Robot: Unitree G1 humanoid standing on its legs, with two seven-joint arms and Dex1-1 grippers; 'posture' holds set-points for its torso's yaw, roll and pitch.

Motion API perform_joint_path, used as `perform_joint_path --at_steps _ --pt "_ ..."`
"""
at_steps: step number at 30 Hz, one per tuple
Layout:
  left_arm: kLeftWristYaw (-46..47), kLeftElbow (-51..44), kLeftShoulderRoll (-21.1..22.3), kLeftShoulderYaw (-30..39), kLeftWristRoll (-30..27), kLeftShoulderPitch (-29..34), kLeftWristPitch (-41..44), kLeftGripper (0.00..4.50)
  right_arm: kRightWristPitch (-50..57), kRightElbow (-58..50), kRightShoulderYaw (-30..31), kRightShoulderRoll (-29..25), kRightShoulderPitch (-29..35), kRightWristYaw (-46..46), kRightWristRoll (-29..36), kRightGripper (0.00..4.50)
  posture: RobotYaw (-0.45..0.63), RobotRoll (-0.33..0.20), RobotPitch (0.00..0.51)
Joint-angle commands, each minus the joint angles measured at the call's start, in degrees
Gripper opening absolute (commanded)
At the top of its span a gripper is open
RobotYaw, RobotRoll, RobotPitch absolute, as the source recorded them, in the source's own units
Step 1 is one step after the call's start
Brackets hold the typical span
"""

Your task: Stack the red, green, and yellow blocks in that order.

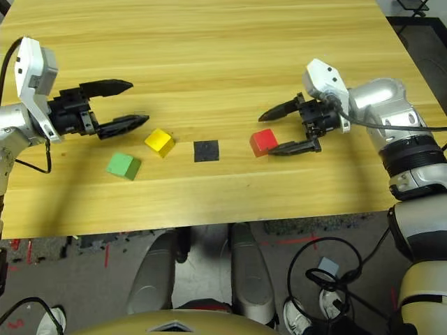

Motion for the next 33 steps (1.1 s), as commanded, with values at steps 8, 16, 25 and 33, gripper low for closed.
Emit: perform_joint_path --at_steps 8,16,25,33 --pt "-1.80 -4.67 1.90 -1.28 0.70 2.75 4.21 4.48 -10.46 7.02 3.63 2.00 -3.51 0.43 -6.49 4.50 0.20 -0.076 0.284" --pt "-0.93 -6.16 1.80 -0.24 0.49 3.22 5.70 4.50 -13.64 11.22 5.12 4.84 -4.20 0.43 -8.83 4.48 0.24 -0.062 0.292" --pt "-0.09 -8.34 2.88 1.80 -0.28 4.25 7.96 4.50 -13.63 11.35 6.32 5.84 -5.58 0.43 -9.92 2.06 0.28 -0.047 0.291" --pt "-1.24 -8.02 3.99 1.33 0.25 3.57 7.83 4.50 7.30 -8.03 -0.92 8.77 -3.11 -1.93 -10.02 2.07 0.30 -0.047 0.285"
